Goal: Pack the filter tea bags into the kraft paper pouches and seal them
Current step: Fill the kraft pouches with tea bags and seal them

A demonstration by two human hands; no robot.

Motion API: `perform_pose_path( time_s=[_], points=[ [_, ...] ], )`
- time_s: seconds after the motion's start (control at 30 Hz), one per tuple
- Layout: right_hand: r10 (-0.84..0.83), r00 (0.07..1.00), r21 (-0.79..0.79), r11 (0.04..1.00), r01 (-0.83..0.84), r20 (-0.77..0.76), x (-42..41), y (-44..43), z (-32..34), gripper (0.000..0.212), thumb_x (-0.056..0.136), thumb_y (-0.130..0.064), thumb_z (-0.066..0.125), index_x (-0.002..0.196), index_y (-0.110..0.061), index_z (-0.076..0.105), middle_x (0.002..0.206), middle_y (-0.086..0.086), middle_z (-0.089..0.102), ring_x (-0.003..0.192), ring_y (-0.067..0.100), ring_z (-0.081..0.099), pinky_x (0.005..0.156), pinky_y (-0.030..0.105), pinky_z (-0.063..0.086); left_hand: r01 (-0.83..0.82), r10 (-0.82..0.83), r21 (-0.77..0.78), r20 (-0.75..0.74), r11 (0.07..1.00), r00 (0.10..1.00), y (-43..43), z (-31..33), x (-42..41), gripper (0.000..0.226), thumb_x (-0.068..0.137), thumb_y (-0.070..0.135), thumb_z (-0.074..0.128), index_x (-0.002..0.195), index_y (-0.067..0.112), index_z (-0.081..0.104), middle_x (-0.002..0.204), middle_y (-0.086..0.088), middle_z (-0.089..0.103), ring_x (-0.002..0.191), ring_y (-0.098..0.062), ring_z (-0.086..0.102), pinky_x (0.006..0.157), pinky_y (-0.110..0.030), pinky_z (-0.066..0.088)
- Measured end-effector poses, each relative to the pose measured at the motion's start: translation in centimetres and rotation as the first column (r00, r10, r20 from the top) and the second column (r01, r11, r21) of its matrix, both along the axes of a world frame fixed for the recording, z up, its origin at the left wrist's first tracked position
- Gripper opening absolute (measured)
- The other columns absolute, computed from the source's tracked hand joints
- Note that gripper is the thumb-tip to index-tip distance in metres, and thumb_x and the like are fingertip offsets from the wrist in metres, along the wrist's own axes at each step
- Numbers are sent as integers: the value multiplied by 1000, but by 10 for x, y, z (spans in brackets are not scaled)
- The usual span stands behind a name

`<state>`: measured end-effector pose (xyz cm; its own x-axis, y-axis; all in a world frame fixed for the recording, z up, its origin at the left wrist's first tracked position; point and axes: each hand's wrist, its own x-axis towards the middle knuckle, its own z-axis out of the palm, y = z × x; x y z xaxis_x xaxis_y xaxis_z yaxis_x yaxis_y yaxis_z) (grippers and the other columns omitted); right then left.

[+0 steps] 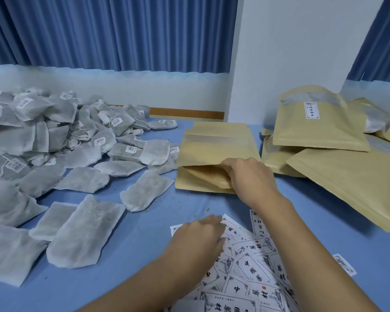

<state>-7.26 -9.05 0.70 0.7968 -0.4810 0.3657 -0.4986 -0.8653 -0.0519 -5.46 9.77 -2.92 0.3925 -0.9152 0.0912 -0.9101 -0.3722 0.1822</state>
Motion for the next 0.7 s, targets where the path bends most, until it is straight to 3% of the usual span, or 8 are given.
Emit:
perform_pose_path(
  time_s=[0.1, 0.17, 0.23, 0.3, 0.37, 0.47, 0.6, 0.7],
  points=[
    [-8, 1000, -5, 1000, 8, 1, 0, 1, -1, 27, 96, -12, 46, 104, -31, 63, 77, 5, 57, 70, 36, 50, 57, 35, 35, -5, 5, 11, 12, 1000, 1000, 0, -1, 4, 22, 105, 20, 39, 90, 12, 53, 125, -2, 59, 104, -29, 59, 81, -36, 44],
    [-11, 1000, -12, 1000, 11, 4, 0, 0, -1, 26, 98, -15, 44, 104, -31, 63, 75, 5, 54, 69, 36, 48, 57, 35, 34, 0, -13, -80, -163, 997, 986, 5, -4, 7, 35, 104, 39, 47, 85, 11, 57, 129, 3, 60, 118, -20, 57, 93, -35, 45],
    [-19, 1000, -12, 1000, 19, 7, 0, 0, 0, 25, 99, -17, 43, 103, -31, 63, 74, 5, 51, 69, 37, 47, 57, 36, 34, -33, -4, -105, -335, 994, 942, 12, -7, 5, 54, 86, 70, 58, 104, 20, 65, 134, 15, 48, 125, -7, 43, 101, -28, 39],
    [-22, 1000, -11, 1000, 22, 11, 0, 0, 0, 25, 99, -18, 42, 103, -30, 63, 74, 5, 51, 69, 36, 46, 57, 36, 34, -77, 66, -31, -265, 997, 962, 18, -10, 0, 79, 66, 87, 59, 123, 33, 53, 122, 19, 36, 114, -5, 33, 100, -28, 30],
    [-18, 1000, -3, 1000, 18, 14, 0, 0, 0, 25, 101, -20, 41, 104, -31, 64, 76, 5, 53, 69, 36, 47, 58, 36, 35, -134, 132, 2, -186, 991, 974, 18, -12, -2, 77, 57, 92, 59, 108, 37, 45, 107, 17, 38, 102, -8, 36, 95, -31, 29],
    [-6, 1000, 12, 1000, 6, 19, -1, -1, 1, 26, 103, -24, 39, 105, -32, 64, 77, 6, 55, 70, 36, 47, 59, 35, 34, -199, 192, 5, -289, 980, 938, 13, -6, 0, 65, 57, 84, 71, 84, 35, 39, 94, 17, 44, 90, -7, 41, 79, -27, 32],
    [4, 999, 17, 1000, -4, 36, -1, -2, 1, 26, 103, -26, 40, 108, -33, 65, 80, 7, 57, 73, 37, 47, 60, 36, 34, -199, 156, -47, -454, 979, 877, 11, 0, 3, 51, 64, 61, 85, 75, 29, 47, 80, 13, 50, 71, -2, 45, 57, -22, 30],
    [4, 999, 24, 1000, -5, 36, -2, -2, 2, 26, 103, -28, 40, 107, -32, 65, 78, 6, 53, 74, 37, 48, 60, 36, 35, -259, 78, -147, -716, 955, 694, 12, 3, 8, 38, 72, 43, 88, 71, 21, 57, 56, 14, 56, 44, -2, 47, 43, -20, 36]
  ],
)
